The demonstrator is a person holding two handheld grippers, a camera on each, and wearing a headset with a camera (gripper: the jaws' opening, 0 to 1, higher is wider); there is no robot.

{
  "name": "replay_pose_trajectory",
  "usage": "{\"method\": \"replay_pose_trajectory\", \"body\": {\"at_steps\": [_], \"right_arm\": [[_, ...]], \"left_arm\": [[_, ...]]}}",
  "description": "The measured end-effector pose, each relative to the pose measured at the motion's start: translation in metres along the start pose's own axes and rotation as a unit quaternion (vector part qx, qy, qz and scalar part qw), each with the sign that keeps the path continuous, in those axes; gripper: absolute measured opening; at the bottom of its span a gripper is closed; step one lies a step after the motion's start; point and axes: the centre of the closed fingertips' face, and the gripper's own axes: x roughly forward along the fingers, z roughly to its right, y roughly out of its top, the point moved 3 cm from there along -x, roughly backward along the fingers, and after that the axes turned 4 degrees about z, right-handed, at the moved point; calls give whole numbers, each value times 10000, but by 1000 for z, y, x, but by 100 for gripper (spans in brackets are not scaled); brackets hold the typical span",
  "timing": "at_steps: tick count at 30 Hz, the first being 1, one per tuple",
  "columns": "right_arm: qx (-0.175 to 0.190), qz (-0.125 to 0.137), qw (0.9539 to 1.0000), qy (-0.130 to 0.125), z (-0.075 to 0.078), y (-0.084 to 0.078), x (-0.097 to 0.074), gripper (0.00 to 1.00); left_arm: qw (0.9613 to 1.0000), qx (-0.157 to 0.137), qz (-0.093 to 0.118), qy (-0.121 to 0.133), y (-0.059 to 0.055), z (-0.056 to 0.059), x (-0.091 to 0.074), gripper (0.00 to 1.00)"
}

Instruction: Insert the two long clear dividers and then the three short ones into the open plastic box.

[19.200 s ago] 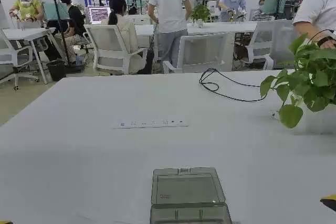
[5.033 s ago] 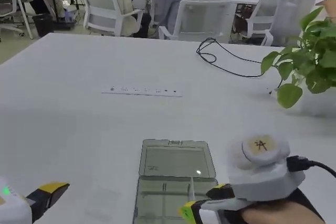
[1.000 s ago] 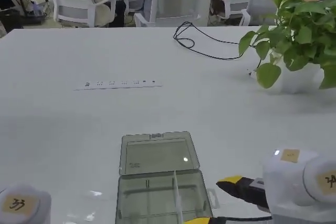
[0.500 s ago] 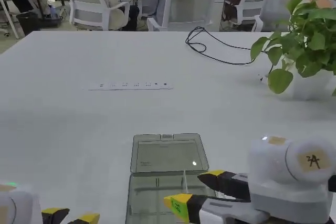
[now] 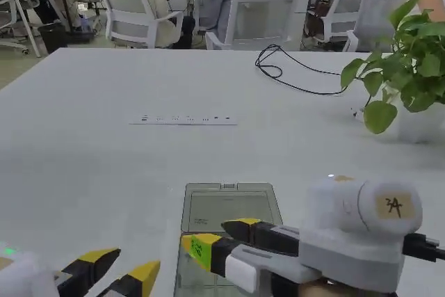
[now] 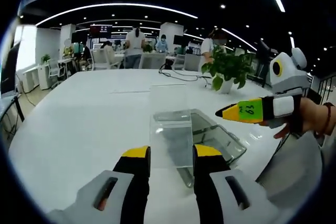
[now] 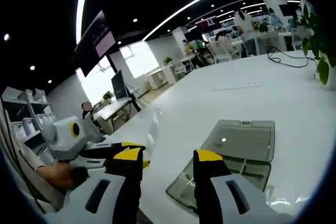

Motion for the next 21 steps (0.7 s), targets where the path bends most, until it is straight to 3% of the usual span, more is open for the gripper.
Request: {"method": "replay_pose_trajectory", "body": {"at_steps": [6,12,21], "right_arm": [[269,185,9994,141,-10,2,7,32],[499,262,9982,219,-17,1,12,27],[624,341,9973,203,-19,0,12,15]], "left_arm": [[9992,-200,204,-279,7,17,1,30],[9965,-490,264,-624,7,32,1,30],[9928,-750,345,-863,8,42,-1,30]]}}
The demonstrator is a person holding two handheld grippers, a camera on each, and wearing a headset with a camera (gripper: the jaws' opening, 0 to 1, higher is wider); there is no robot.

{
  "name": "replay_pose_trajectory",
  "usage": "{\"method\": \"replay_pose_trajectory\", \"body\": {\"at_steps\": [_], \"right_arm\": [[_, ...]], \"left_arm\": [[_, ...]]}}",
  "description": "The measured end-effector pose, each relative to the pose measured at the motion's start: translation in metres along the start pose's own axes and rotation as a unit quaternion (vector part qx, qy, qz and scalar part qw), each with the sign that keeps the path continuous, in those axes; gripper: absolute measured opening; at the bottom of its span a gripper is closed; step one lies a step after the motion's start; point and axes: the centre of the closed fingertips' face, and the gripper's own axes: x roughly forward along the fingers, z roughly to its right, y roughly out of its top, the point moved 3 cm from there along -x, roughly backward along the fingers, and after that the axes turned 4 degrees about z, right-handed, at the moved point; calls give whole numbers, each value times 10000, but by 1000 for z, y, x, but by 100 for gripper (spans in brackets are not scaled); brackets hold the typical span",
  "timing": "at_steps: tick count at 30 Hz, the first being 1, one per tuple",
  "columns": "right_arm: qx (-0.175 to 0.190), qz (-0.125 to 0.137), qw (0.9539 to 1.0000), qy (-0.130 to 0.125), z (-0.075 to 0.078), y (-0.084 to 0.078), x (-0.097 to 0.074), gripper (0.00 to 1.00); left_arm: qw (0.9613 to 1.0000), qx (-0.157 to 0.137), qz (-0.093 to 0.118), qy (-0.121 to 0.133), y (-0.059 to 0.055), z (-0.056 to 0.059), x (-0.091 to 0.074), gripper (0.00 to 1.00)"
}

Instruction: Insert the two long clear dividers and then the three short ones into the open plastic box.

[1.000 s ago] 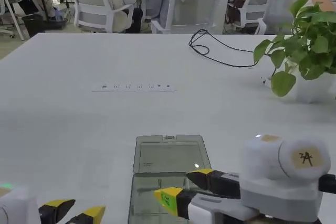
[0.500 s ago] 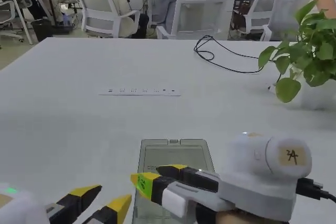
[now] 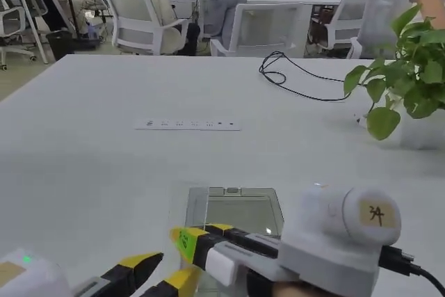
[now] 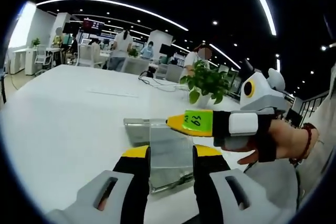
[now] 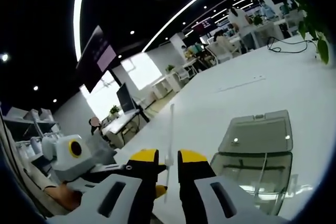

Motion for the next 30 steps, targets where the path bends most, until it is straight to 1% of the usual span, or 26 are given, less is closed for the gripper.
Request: {"method": "replay_pose_trajectory", "body": {"at_steps": [3,5,7,10,12,15,20,21,23,24,26,27,28,30], "right_arm": [[8,-10,10000,-21,1,0,-1,13],[30,-9,10000,-36,1,0,-1,10],[46,-18,10000,-22,0,-1,-2,8],[-29,33,10000,-32,-1,0,-2,7],[-15,61,10000,-45,-1,0,-2,7],[-23,51,10000,-60,-1,0,-2,7],[110,33,9999,-70,-1,-1,-2,7],[122,29,9999,-71,-1,-1,-2,7],[214,-27,9997,-76,0,0,-4,7],[219,-16,9997,-79,1,1,-4,7],[215,-12,9996,-169,3,3,-5,7],[293,-4,9994,-200,5,4,-5,7],[339,-29,9991,-250,7,5,-5,7],[443,-138,9982,-390,12,5,-6,7]], "left_arm": [[9999,-121,20,-67,0,3,0,30],[9997,-221,51,-118,0,5,0,30],[9996,-256,30,-128,0,5,0,30],[9996,-252,38,-123,0,6,-1,30],[9996,-266,40,-121,0,6,0,30],[9995,-286,24,-115,0,6,0,30],[9991,-405,36,-132,0,6,-1,30],[9990,-425,29,-130,0,5,-1,29],[9992,-374,11,-102,0,3,-2,25],[9991,-395,15,-132,0,3,-2,26],[9989,-430,40,-197,0,5,-2,31],[9991,-361,18,-230,0,6,-3,33],[9993,-261,-29,-253,-1,7,-3,33],[9994,80,-174,-276,-5,7,-5,35]]}}
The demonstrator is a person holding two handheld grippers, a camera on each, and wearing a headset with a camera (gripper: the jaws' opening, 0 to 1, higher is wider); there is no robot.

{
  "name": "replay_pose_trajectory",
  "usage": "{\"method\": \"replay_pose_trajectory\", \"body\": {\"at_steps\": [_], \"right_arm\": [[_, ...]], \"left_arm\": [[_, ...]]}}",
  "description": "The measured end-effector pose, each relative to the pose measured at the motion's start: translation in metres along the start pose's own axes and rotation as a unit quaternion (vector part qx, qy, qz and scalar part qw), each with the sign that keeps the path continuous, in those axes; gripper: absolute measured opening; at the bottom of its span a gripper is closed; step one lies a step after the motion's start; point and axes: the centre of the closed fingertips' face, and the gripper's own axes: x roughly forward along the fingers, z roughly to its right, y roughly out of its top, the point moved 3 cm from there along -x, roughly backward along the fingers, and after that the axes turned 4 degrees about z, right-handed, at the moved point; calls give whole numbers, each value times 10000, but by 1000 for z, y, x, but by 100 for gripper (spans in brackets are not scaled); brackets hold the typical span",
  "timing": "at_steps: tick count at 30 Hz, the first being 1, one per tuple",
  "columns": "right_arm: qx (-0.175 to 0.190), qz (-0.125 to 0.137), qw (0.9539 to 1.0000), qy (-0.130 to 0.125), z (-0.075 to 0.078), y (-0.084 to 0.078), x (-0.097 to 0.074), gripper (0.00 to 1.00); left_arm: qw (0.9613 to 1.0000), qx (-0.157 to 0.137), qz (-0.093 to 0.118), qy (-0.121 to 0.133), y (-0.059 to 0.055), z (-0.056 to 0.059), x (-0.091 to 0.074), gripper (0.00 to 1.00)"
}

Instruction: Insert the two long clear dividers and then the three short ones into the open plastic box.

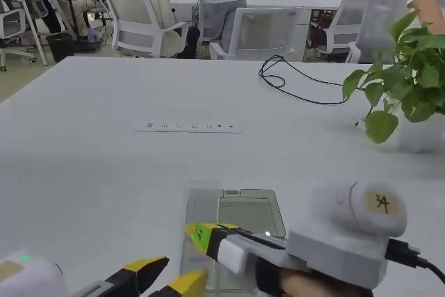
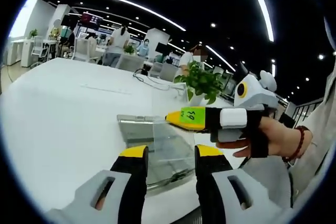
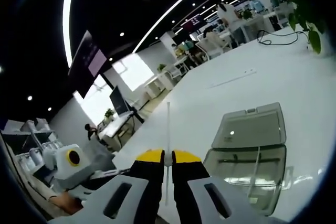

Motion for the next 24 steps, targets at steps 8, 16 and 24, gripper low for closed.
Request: {"method": "replay_pose_trajectory", "body": {"at_steps": [8,16,24], "right_arm": [[527,-445,9959,-591,21,-1,-3,6],[853,-1148,9804,-1353,43,-11,-6,6],[1027,-1713,9646,-1721,53,-20,-5,6]], "left_arm": [[9944,1004,-276,-160,-8,4,-1,49],[9895,1364,-342,-337,-10,2,2,65],[9829,1685,-539,-509,-14,-1,5,80]]}}
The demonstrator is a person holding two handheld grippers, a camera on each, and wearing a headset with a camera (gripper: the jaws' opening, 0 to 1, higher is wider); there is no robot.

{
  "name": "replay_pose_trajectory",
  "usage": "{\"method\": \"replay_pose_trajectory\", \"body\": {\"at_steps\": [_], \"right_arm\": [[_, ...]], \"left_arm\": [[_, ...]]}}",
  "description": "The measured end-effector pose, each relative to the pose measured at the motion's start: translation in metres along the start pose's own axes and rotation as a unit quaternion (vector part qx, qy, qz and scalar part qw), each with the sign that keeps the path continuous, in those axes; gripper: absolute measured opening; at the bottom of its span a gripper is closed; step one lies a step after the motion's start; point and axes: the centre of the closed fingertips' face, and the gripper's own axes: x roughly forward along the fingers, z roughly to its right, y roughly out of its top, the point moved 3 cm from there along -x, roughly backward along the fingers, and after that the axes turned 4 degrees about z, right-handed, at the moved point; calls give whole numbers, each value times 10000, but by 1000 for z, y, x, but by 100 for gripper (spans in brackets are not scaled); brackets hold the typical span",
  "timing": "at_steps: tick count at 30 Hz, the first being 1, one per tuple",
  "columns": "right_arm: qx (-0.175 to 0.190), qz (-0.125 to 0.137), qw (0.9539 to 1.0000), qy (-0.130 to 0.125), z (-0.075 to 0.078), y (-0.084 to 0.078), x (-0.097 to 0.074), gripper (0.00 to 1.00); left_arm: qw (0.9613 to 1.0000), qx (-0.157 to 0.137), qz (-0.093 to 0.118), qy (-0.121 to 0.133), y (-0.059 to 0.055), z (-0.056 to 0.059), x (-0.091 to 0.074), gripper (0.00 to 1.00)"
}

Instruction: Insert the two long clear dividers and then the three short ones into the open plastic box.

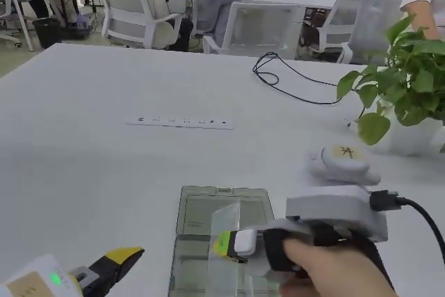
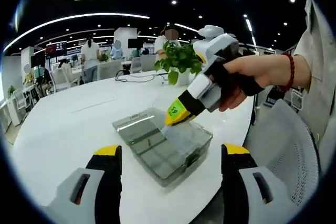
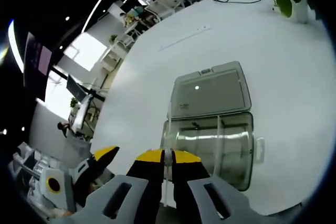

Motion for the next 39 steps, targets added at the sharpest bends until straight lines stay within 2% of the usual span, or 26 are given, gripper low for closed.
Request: {"method": "replay_pose_trajectory", "body": {"at_steps": [3,6,9,11,22,30,39], "right_arm": [[3,-102,9999,-95,1,1,3,6],[42,-274,9993,-231,4,-1,6,6],[94,-493,9978,-434,9,-5,9,6],[121,-602,9967,-529,13,-6,11,6],[232,-898,9926,-777,21,-7,22,6],[285,-1069,9898,-898,27,-7,31,6],[291,-1224,9880,-895,27,-12,38,6]], "left_arm": [[9999,42,-35,-103,-1,0,2,85],[9994,142,-163,-262,-4,1,4,93],[9993,101,-91,-346,-2,1,6,96],[9991,144,-133,-381,-2,1,7,99],[9979,235,-212,-560,-8,-2,12,100],[9982,214,-268,-499,-13,-7,14,100],[9985,102,-274,-468,-15,-9,14,100]]}}
